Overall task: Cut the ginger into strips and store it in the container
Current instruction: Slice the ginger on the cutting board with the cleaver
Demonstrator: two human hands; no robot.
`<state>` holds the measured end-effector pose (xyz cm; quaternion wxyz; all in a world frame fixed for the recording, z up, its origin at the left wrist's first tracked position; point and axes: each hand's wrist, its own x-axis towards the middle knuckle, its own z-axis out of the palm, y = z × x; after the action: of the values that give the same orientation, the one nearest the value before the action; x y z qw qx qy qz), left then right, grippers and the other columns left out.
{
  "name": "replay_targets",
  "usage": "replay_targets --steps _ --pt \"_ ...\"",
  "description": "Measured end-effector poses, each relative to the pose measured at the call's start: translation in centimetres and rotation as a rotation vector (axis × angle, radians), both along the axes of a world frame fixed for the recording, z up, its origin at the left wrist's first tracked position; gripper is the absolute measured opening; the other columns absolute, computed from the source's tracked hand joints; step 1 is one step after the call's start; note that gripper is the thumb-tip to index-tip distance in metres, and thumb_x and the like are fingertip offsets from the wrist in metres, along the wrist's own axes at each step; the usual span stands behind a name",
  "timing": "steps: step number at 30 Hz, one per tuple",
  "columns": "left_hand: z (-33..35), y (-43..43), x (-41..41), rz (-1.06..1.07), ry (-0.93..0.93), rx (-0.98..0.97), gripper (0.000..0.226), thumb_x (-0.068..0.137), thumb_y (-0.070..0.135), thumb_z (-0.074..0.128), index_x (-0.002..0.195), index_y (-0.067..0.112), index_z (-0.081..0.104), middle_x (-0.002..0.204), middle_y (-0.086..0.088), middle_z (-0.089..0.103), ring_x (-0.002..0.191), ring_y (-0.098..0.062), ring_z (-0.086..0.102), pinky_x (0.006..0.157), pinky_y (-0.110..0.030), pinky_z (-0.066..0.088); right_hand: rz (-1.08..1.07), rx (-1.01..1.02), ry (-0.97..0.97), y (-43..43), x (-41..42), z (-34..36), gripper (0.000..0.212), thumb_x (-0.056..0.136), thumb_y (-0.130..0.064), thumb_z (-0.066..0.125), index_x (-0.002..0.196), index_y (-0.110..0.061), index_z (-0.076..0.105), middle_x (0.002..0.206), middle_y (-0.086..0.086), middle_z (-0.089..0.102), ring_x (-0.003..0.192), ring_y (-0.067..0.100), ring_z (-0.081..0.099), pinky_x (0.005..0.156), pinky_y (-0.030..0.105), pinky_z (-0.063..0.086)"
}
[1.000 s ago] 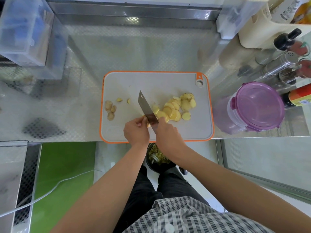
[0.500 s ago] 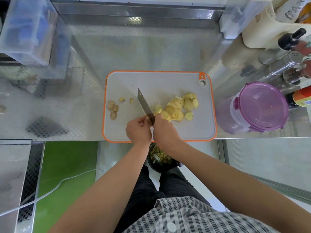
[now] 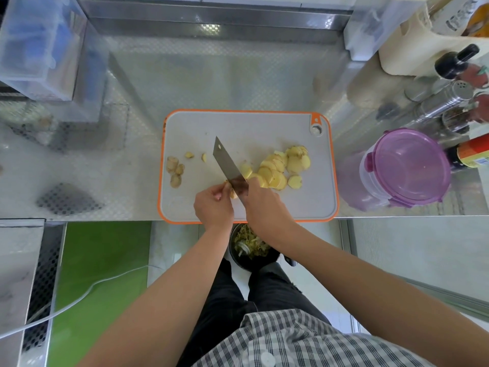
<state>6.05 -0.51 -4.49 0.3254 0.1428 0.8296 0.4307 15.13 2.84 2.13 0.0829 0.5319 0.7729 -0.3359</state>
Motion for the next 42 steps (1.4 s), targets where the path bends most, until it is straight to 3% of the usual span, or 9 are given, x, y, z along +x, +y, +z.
replay_targets --steps 5,11,19,25,33,37,42 --pt "-0.2 -0.1 0.0 -0.009 0.012 0.012 0.018 0.089 0.021 0.066 0.095 0.008 0.077 0.083 -0.008 0.074 0.08 -0.021 0.07 0.078 -0.038 0.055 -0.017 -0.009 -0.014 -0.3 0.1 0.2 0.015 0.095 -0.002 0.039 0.093 -0.014 0.029 0.066 0.0 0.039 0.055 0.014 0.036 0.044 0.025 0.021" --pt "-0.2 0.1 0.1 -0.018 0.042 0.017 0.016 0.089 0.018 0.067 0.096 0.008 0.076 0.083 -0.009 0.075 0.078 -0.023 0.069 0.077 -0.039 0.055 -0.035 -0.063 -0.039 -0.1 -0.5 -0.9 0.016 0.097 -0.005 0.041 0.094 -0.014 0.029 0.069 0.0 0.04 0.07 0.024 0.046 0.056 0.032 0.032" --pt "-0.6 0.1 -0.2 -0.017 0.016 0.022 0.017 0.088 0.021 0.067 0.094 0.007 0.077 0.084 -0.007 0.075 0.081 -0.02 0.069 0.08 -0.038 0.055 0.002 0.003 0.005 -0.6 1.0 -0.8 0.016 0.097 -0.004 0.036 0.091 -0.015 0.026 0.067 0.002 0.041 0.061 0.029 0.043 0.054 0.036 0.034" --pt "-0.7 -0.1 -0.2 -0.001 -0.006 0.038 0.017 0.088 0.019 0.068 0.096 0.007 0.076 0.085 -0.008 0.075 0.081 -0.02 0.07 0.081 -0.042 0.056 0.0 -0.019 -0.013 -0.3 0.6 -0.9 0.013 0.095 -0.003 0.038 0.092 -0.012 0.03 0.065 0.0 0.038 0.052 0.015 0.034 0.054 0.034 0.032" --pt "-0.7 0.0 -0.1 0.004 -0.014 0.027 0.016 0.088 0.018 0.067 0.095 0.008 0.077 0.083 -0.006 0.075 0.081 -0.019 0.07 0.081 -0.043 0.056 -0.031 -0.021 -0.026 -0.2 -0.5 -0.4 0.01 0.099 -0.009 0.039 0.096 -0.012 0.03 0.07 0.0 0.04 0.068 0.023 0.044 0.057 0.031 0.033" --pt "-0.8 0.0 -0.2 -0.018 0.0 0.027 0.016 0.087 0.019 0.067 0.094 0.009 0.077 0.082 -0.006 0.075 0.08 -0.019 0.07 0.08 -0.042 0.056 -0.03 -0.033 -0.027 0.2 -1.2 -0.5 0.011 0.098 -0.008 0.041 0.109 -0.009 0.036 0.079 0.003 0.044 0.072 0.022 0.045 0.061 0.032 0.035" --pt "-0.9 0.0 -0.1 -0.026 0.01 0.03 0.018 0.087 0.019 0.066 0.097 0.008 0.077 0.085 -0.008 0.075 0.081 -0.02 0.07 0.081 -0.043 0.056 -0.02 -0.036 -0.056 -1.1 0.0 -0.3 0.016 0.095 -0.001 0.037 0.095 -0.014 0.028 0.066 -0.002 0.037 0.06 0.018 0.038 0.052 0.028 0.029"
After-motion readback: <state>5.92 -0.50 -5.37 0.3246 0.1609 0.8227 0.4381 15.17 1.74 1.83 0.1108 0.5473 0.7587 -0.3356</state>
